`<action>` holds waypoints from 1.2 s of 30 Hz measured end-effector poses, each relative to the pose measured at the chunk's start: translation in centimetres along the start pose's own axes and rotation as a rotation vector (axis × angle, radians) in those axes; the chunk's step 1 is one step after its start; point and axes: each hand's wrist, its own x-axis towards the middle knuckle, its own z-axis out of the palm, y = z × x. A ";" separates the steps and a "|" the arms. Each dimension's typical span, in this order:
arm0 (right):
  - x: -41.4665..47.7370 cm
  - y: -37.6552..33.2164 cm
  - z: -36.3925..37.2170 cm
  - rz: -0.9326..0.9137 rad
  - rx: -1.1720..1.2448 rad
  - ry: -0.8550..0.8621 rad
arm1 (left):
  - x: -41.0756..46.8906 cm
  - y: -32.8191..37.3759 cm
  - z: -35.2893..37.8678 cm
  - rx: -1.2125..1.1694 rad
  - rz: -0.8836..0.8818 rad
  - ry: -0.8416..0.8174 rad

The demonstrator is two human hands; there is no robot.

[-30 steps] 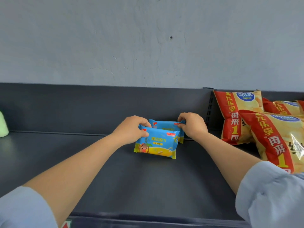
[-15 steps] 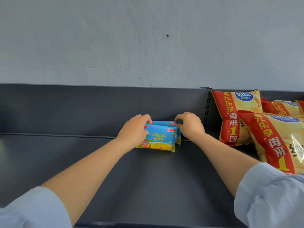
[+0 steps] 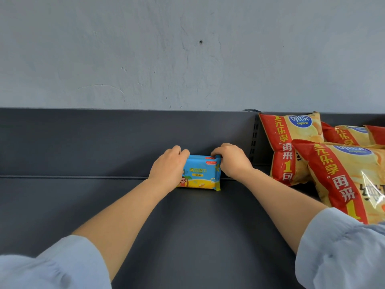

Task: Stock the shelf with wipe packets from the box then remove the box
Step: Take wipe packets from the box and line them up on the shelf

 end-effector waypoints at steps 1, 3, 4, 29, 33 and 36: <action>0.0 -0.1 0.0 0.003 0.002 -0.002 | 0.1 0.0 0.1 0.005 0.001 0.000; 0.1 -0.2 0.0 0.010 0.010 -0.005 | 0.2 0.0 0.2 0.012 0.000 0.000; 0.1 -0.2 0.0 0.013 0.018 -0.006 | 0.3 0.0 0.3 0.015 -0.002 -0.001; -1.6 -1.8 -0.4 0.001 -0.070 -0.040 | -0.3 -0.7 0.5 0.130 -0.045 -0.055; -2.3 -2.2 -0.7 0.031 -0.133 -0.090 | -0.8 -0.3 0.1 0.165 -0.055 -0.067; -3.3 -2.4 -1.0 0.055 -0.158 -0.124 | -1.4 0.0 -0.7 0.185 -0.072 -0.098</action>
